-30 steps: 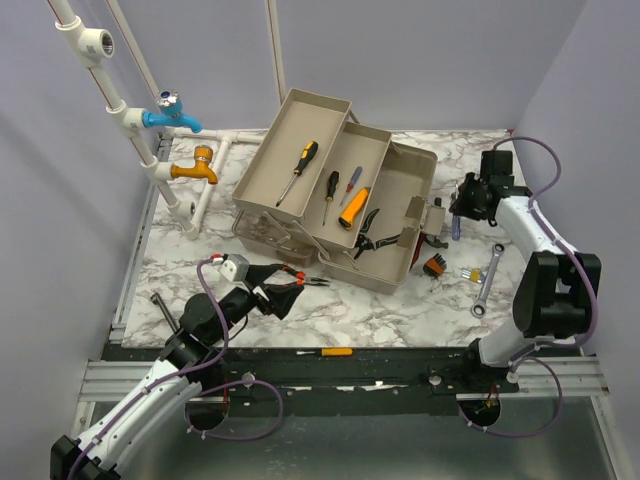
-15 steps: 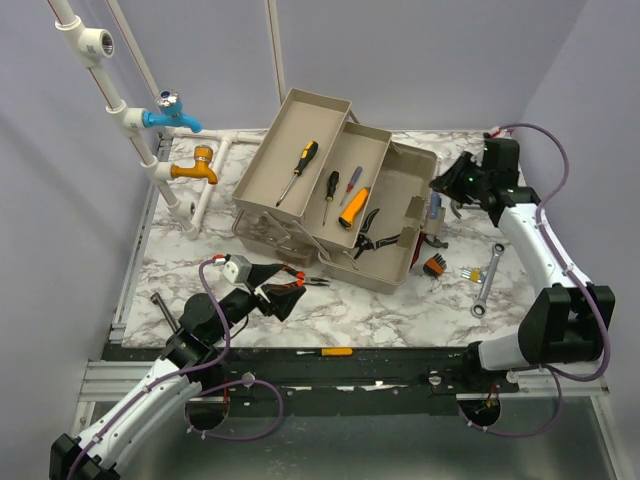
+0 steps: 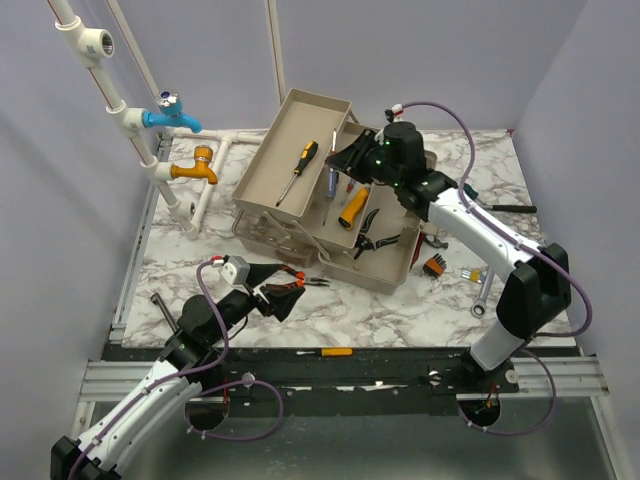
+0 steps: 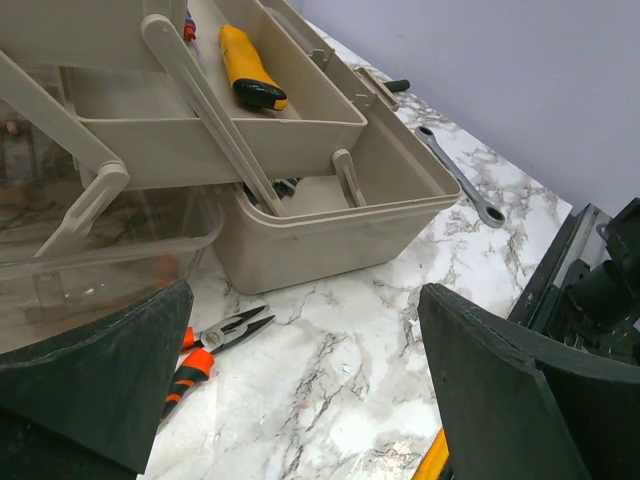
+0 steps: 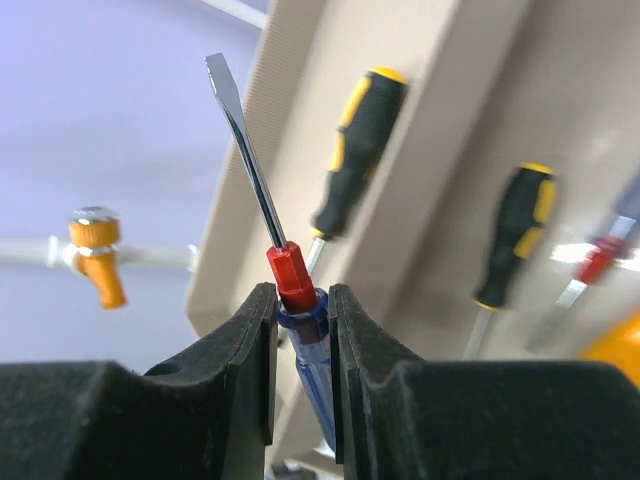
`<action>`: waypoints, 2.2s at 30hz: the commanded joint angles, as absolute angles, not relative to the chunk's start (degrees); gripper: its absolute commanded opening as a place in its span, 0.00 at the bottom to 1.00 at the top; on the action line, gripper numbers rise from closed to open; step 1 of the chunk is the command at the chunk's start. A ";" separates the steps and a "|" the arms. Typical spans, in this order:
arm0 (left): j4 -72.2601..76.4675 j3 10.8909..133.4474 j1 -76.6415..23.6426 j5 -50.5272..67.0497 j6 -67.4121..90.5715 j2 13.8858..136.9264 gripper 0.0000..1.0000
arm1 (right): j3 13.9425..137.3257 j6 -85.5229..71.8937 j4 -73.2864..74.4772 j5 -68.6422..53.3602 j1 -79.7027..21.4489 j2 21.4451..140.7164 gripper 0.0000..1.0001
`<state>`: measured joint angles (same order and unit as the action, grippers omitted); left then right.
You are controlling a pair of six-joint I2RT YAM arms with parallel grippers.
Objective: Pack the tool kit
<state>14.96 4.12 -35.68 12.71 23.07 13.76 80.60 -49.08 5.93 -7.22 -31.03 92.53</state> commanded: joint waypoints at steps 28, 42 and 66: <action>15.12 3.78 -35.56 12.69 22.16 12.55 0.99 | 100.17 -55.73 -4.92 7.34 -42.54 112.29 0.67; 15.64 3.69 -35.58 12.74 21.97 13.28 0.99 | 89.46 -39.90 -7.50 12.11 -42.44 98.21 0.69; 15.71 3.78 -35.67 13.05 21.80 13.61 0.99 | 62.69 -26.63 19.36 34.27 -22.18 63.46 0.77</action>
<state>14.48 4.12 -35.68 12.67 22.31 13.45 66.15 -27.42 11.44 32.99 -28.56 67.66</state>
